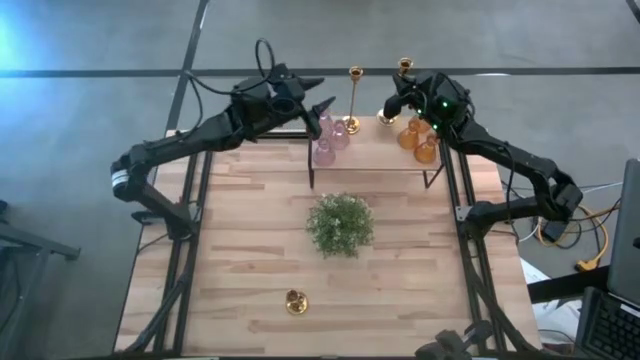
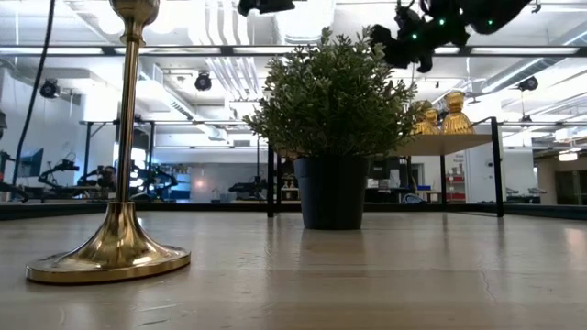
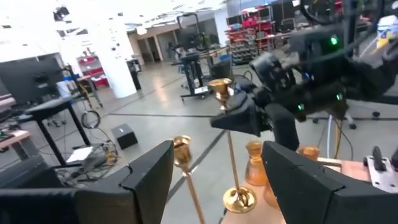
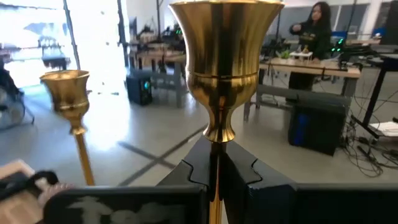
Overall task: Pick & Place candle stick holders
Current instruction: Put the large top left golden candle holder on the shelf
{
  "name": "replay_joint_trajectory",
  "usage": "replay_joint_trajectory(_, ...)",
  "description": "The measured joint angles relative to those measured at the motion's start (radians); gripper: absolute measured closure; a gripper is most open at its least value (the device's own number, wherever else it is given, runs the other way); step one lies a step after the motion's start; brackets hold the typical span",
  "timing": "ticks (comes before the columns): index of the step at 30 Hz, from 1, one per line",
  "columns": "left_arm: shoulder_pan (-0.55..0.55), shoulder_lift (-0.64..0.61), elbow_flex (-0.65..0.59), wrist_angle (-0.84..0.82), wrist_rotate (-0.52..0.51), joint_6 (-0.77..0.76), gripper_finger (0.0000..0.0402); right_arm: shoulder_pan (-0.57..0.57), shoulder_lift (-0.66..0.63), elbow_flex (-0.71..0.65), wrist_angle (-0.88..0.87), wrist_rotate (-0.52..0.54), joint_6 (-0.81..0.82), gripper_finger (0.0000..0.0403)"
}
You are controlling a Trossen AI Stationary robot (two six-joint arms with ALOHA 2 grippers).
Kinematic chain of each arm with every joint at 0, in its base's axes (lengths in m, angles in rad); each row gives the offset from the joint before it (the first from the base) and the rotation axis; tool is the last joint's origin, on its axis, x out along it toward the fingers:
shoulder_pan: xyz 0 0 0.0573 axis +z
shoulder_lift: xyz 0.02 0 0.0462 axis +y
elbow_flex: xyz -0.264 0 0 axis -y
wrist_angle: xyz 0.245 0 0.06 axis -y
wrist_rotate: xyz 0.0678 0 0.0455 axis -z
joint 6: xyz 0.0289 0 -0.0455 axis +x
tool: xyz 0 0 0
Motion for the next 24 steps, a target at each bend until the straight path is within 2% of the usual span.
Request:
replay_joint_trajectory(5, 0.0, -0.042, -0.02, 0.001, -0.004, 0.006, 0.0152, -0.002, -0.003, -0.065, 0.056, 0.013, 0.021, 0.0394)
replay_joint_trajectory(24, 0.0, -0.103, -0.114, 0.036, -0.005, -0.007, 0.0152, -0.005, 0.003, -0.075, 0.017, 0.042, 0.017, 0.0394)
